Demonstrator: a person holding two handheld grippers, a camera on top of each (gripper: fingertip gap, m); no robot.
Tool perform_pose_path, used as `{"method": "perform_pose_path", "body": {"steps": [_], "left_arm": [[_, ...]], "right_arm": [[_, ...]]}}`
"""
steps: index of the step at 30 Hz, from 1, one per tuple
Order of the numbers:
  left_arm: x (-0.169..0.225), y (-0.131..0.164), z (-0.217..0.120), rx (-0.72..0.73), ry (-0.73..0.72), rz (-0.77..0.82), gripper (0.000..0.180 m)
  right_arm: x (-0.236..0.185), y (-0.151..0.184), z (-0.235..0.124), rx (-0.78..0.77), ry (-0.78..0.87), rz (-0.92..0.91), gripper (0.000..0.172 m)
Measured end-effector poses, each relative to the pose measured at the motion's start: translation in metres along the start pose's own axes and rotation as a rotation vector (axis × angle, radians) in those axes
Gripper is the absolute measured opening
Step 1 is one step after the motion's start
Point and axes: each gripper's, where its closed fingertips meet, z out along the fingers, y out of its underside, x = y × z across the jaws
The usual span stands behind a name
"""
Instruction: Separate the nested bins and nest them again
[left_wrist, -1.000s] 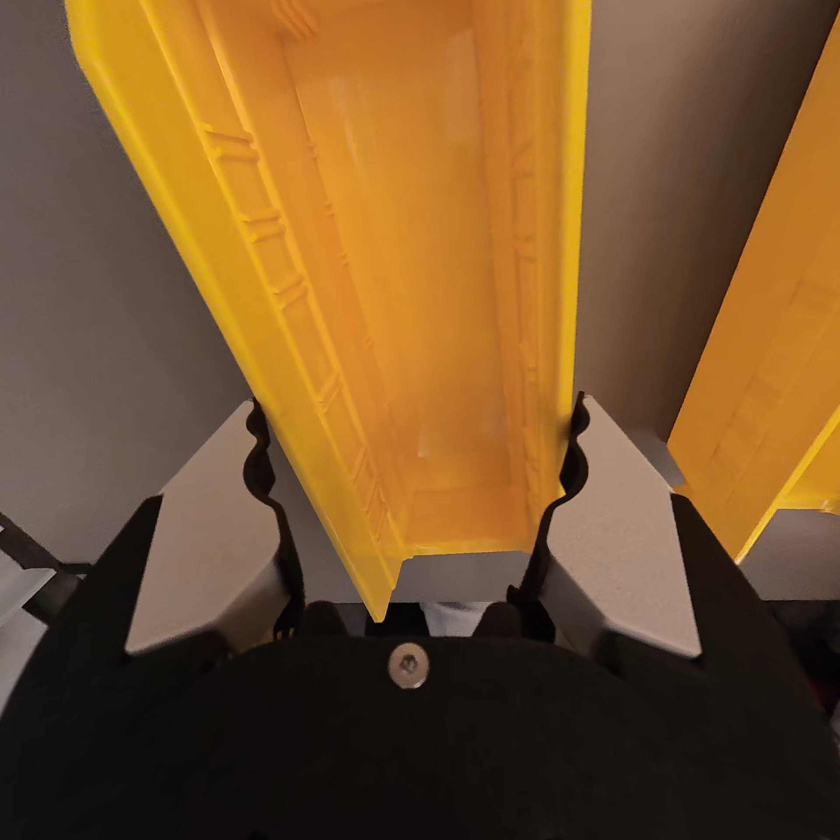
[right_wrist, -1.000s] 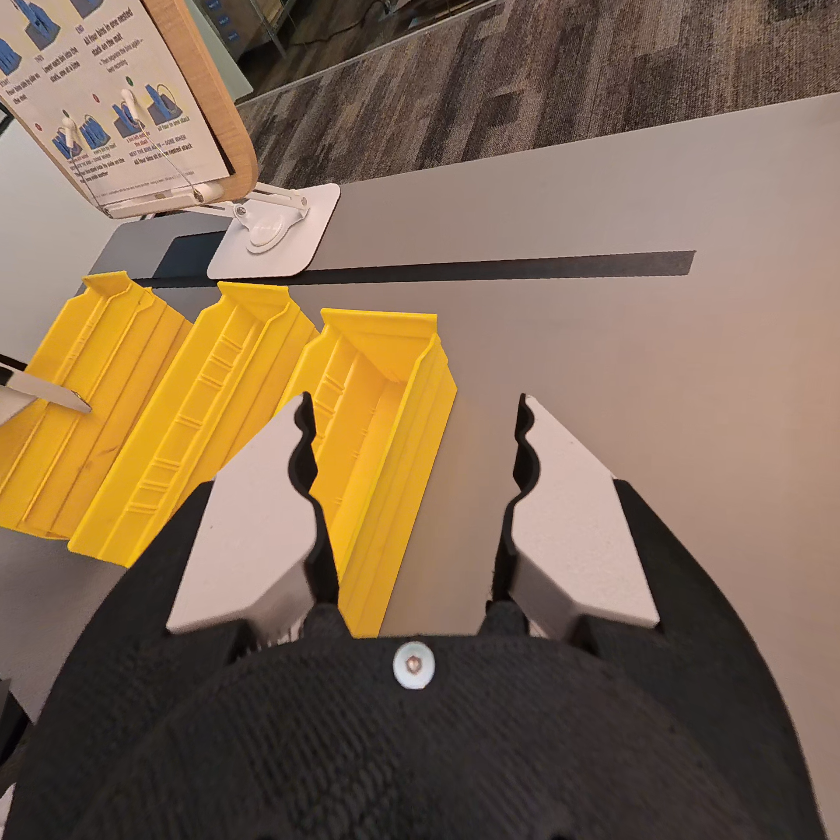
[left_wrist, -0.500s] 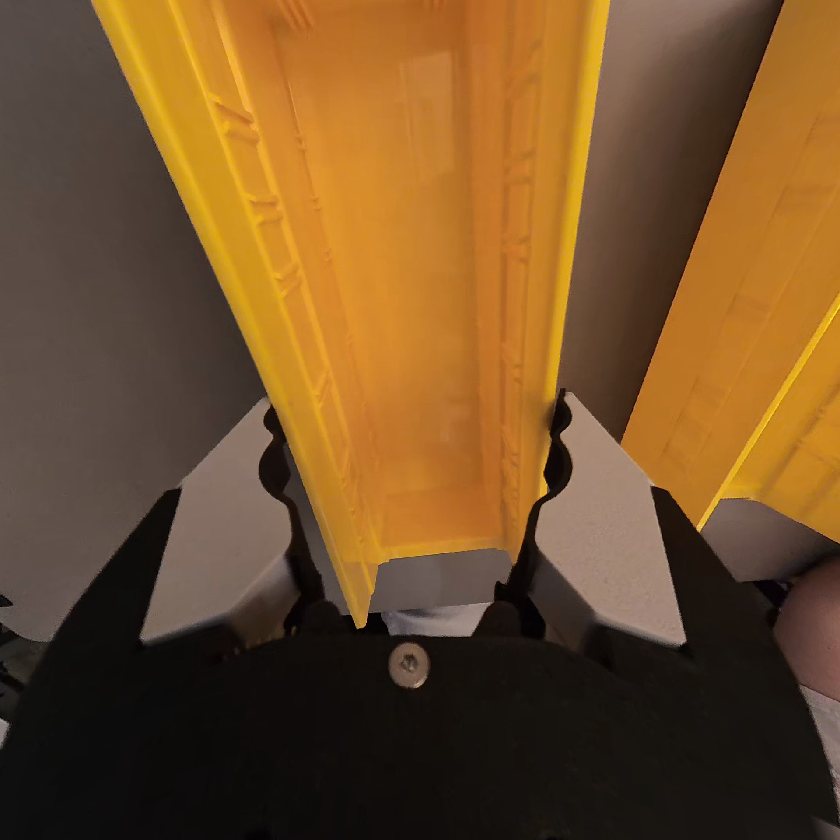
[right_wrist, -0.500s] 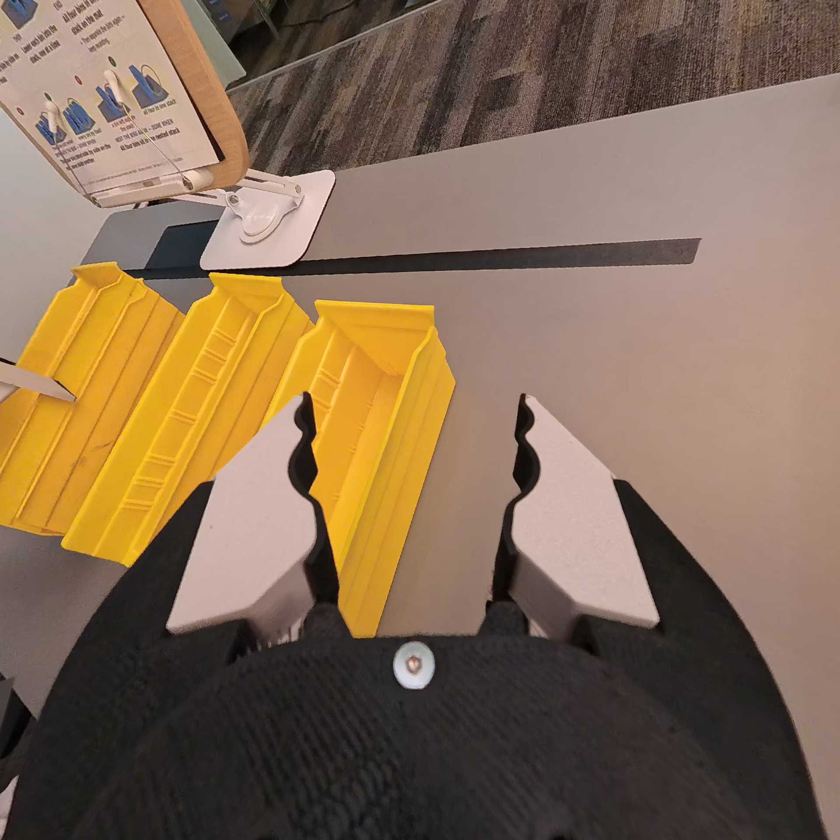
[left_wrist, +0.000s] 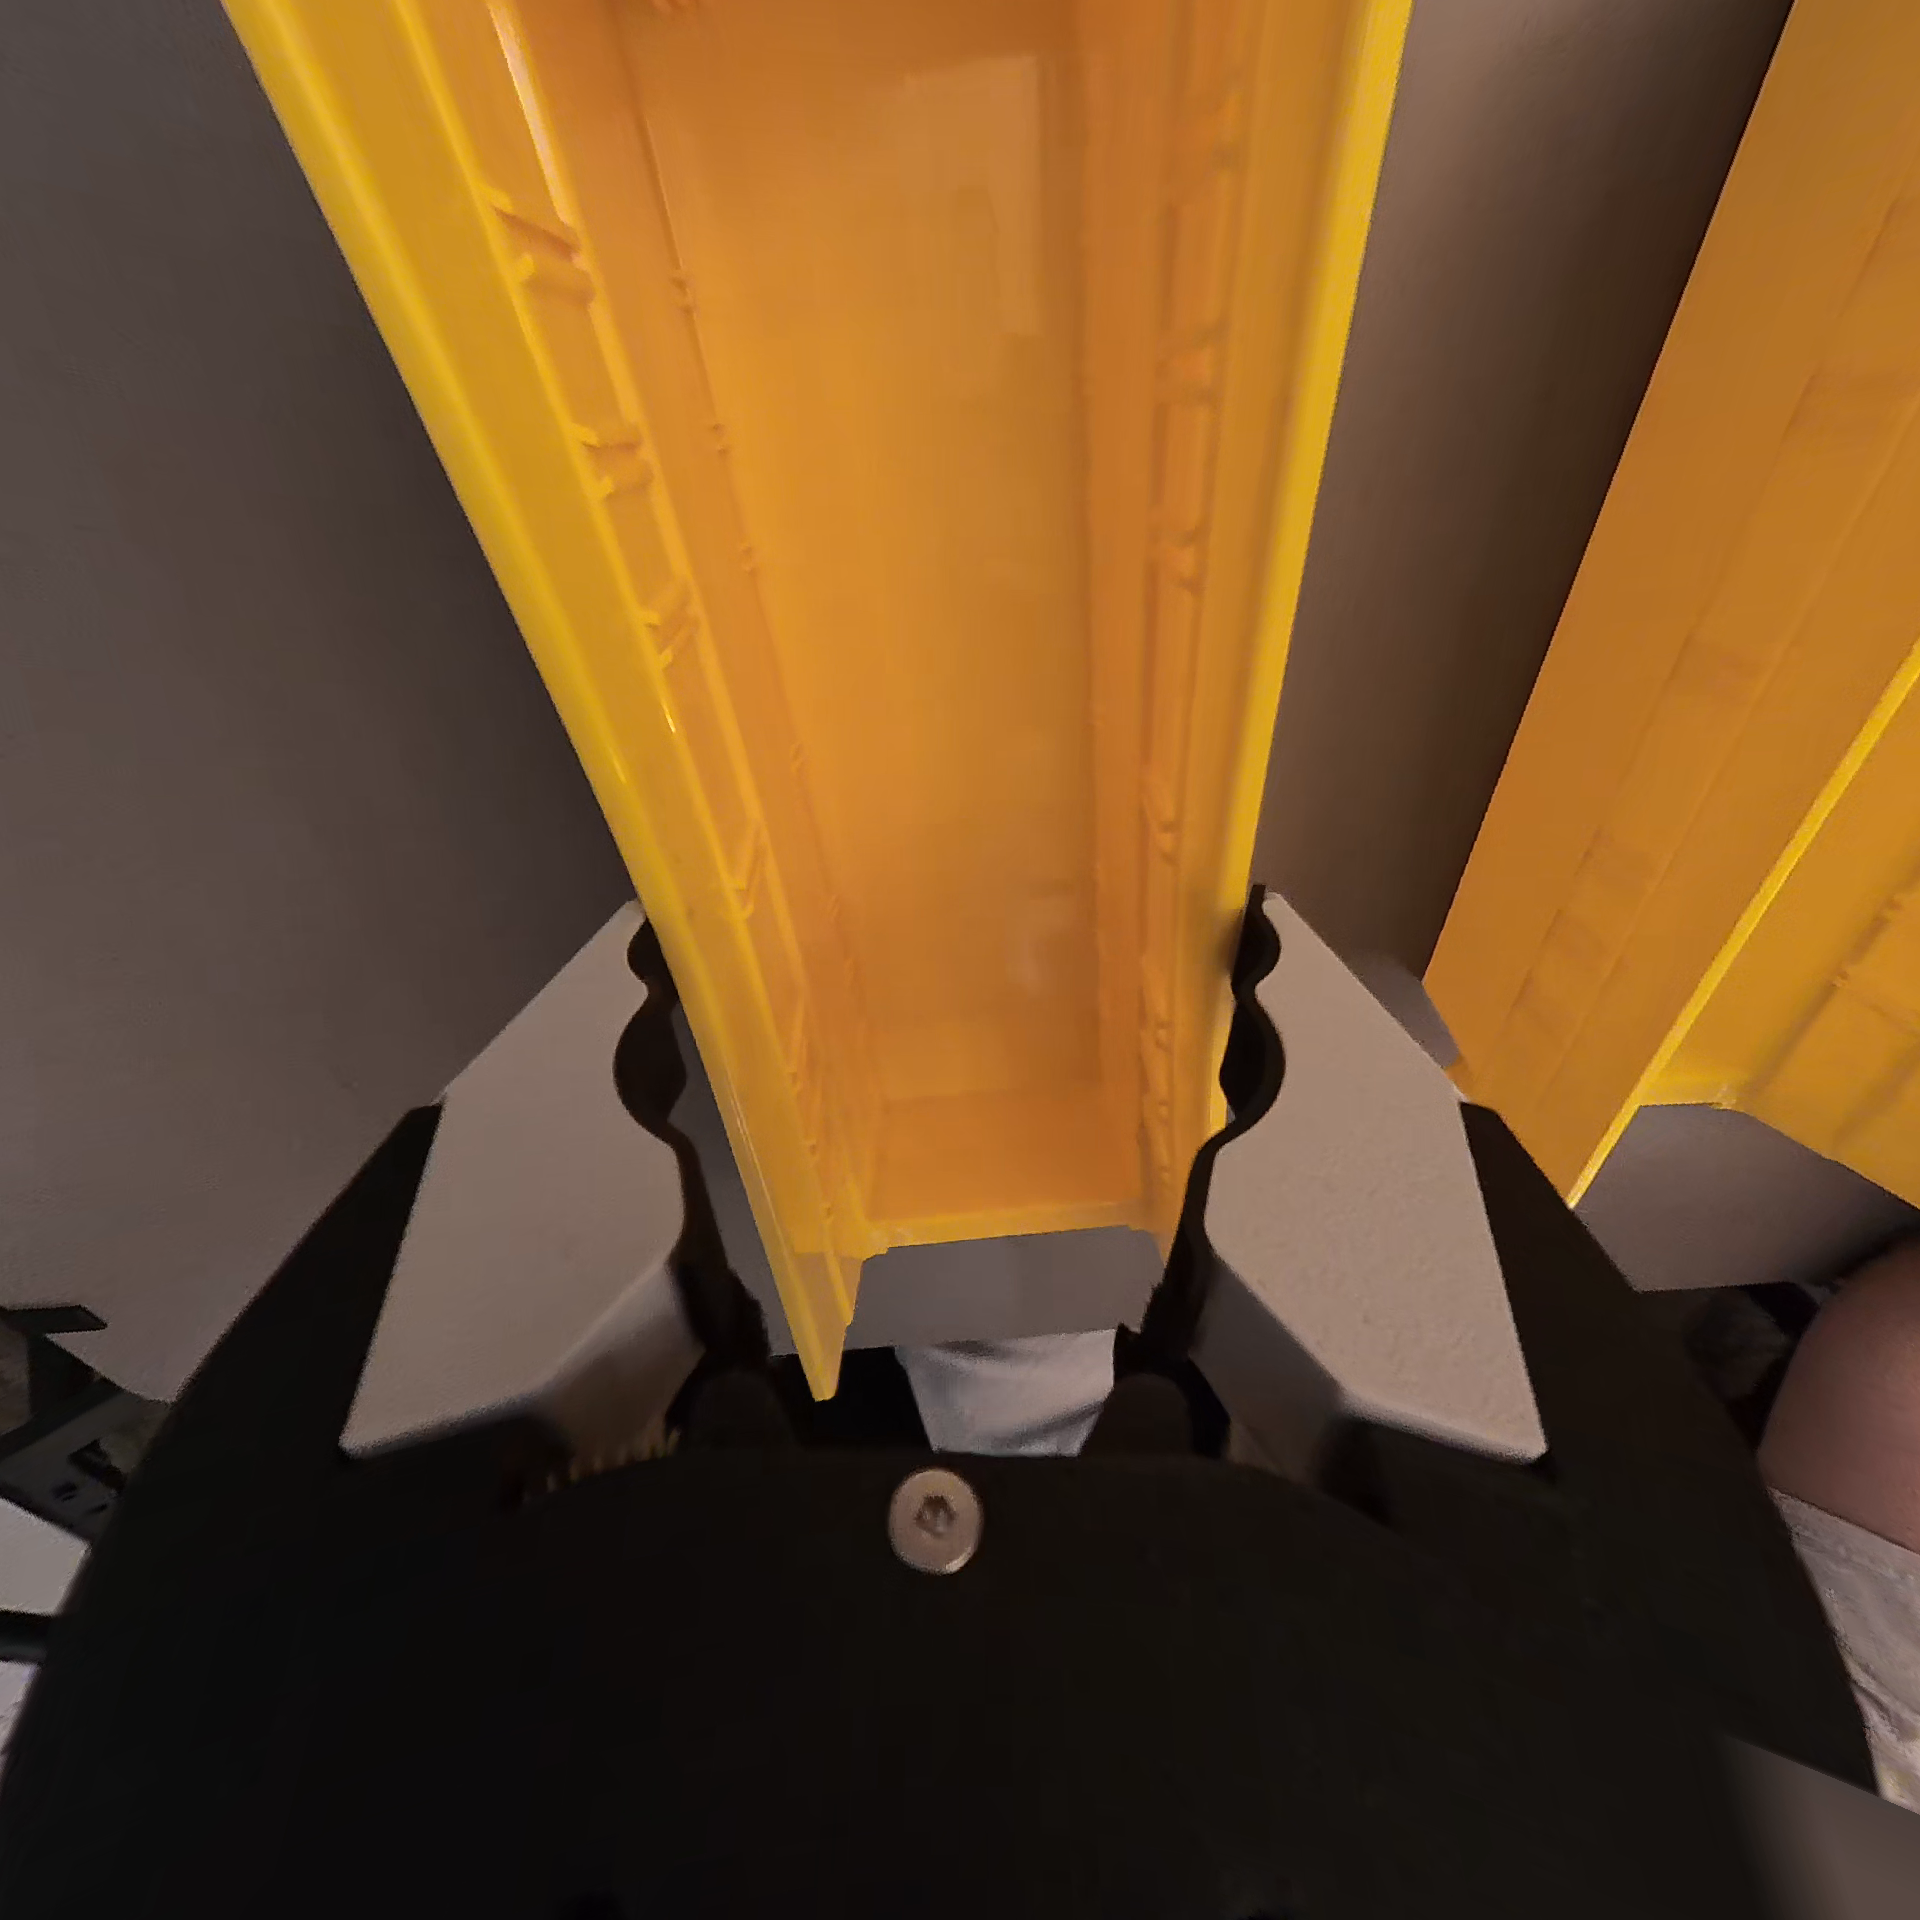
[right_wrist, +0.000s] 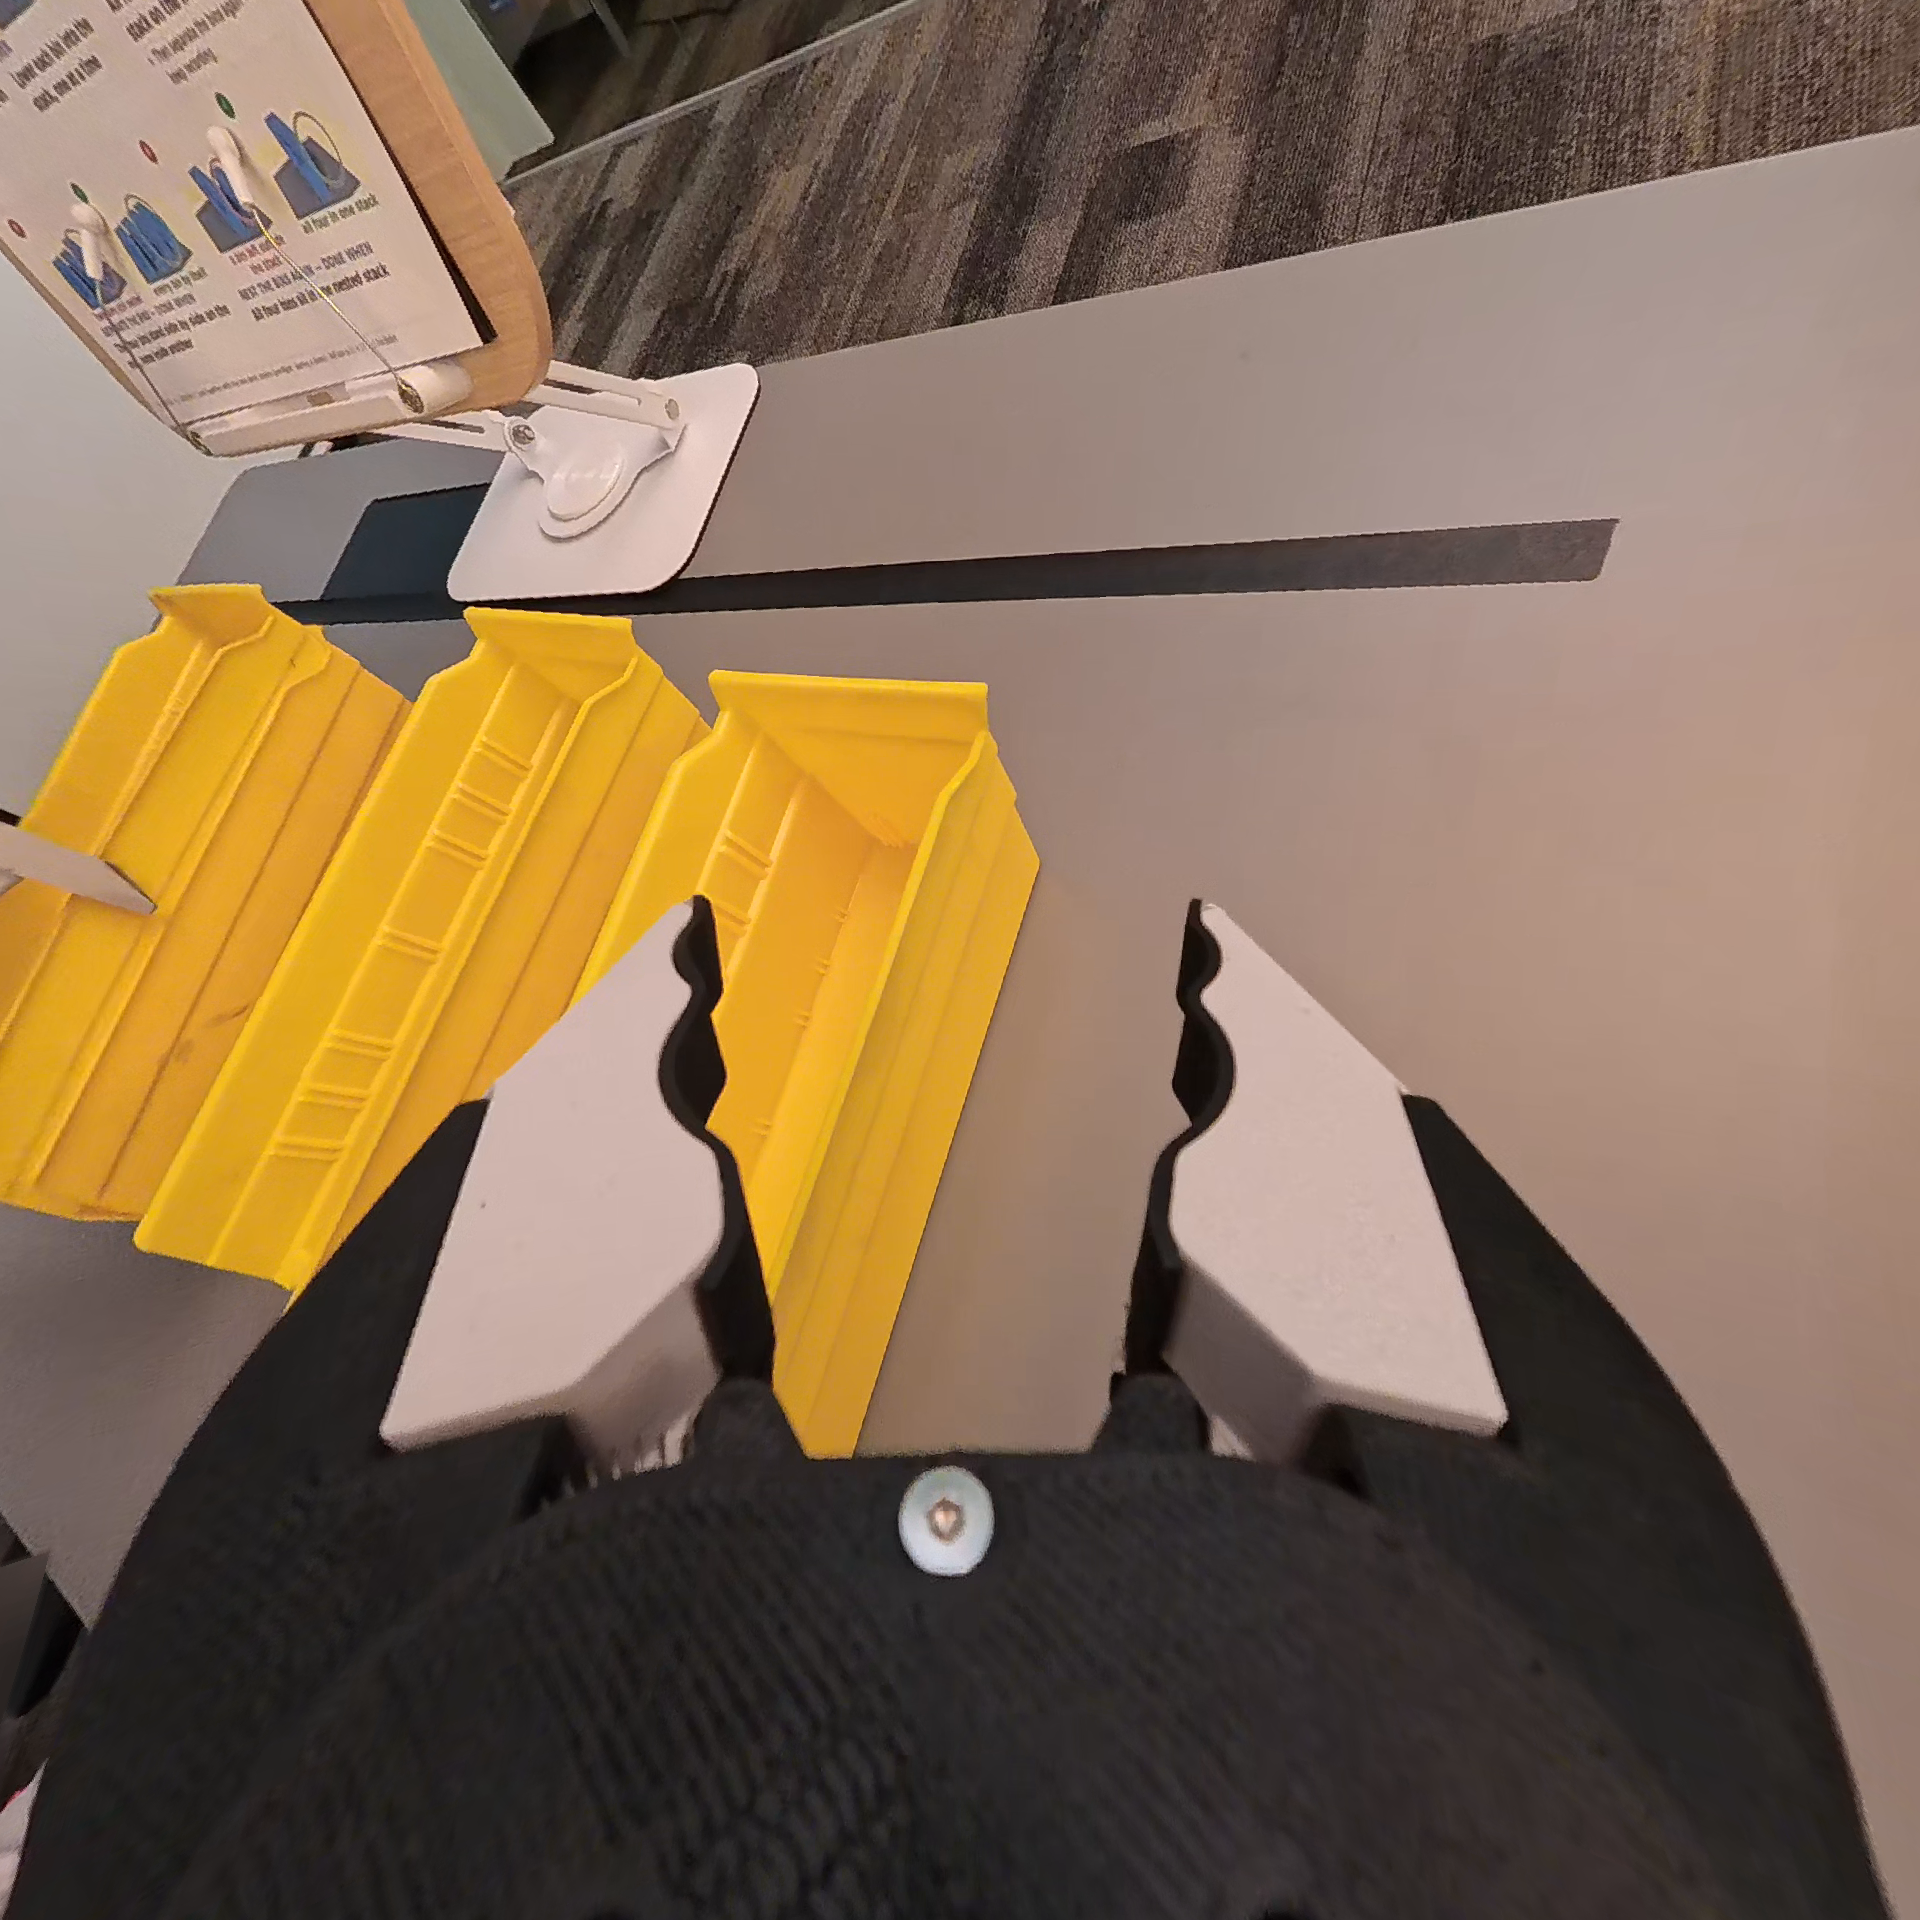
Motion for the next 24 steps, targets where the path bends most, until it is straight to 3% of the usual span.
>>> {"method": "perform_pose_path", "body": {"steps": [12,24], "left_arm": [[-0.001,-0.003,-0.017,0.019,0.006,-0.005,0.108],[0.003,0.0,-0.071,0.009,-0.015,0.043,0.107]], "right_arm": [[0.002,0.001,0.001,-0.004,-0.002,0.009,0.088],[0.005,0.003,0.002,-0.01,-0.002,0.021,0.088]]}}
